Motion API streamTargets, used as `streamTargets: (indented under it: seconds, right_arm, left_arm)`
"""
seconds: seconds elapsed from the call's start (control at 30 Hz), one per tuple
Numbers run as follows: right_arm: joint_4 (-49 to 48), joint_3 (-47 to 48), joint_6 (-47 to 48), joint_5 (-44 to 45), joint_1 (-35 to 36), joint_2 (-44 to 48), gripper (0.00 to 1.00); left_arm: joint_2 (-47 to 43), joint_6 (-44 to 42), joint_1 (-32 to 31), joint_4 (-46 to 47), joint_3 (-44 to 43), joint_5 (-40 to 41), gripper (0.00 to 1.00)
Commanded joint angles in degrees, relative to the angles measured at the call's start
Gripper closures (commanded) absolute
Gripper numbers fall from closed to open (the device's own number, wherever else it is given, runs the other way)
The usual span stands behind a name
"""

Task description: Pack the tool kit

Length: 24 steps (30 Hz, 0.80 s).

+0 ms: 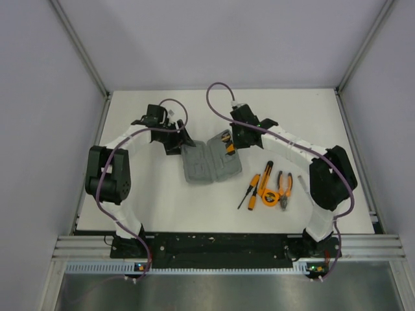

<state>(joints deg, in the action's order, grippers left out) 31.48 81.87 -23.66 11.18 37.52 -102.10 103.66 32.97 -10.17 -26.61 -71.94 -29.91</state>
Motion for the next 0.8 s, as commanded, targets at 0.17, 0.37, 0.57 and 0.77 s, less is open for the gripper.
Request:
streamTargets:
  seconds: [0.17,0.37,0.57,0.77]
  right_arm:
    - [-10.74,-4.87,-2.44,-8.45,-5.87,-2.13,1.00]
    - [-13.38,-7.42,-4.55,-10.13,-6.32,-5.03,0.99]
    - [-13.64,-8.30,-5.43,-10.30,-6.49,-6.53,0.83]
    - [-12.33,-8.48,-6.57,-6.18,-6.49,0.22,0.41]
  left_arm:
    - [2.25,-3.08,1.65,-4.23,-0.56,12.40,0.29]
    - [1.90,-3.53,2.53,-5.91,-1.01,16.55,0.29]
    - [1.64,-3.44,2.53,-7.31,-1.36,18.57,0.29]
    - [-0.29,-6.25,2.62,-11.17,-5.12,19.80,0.21]
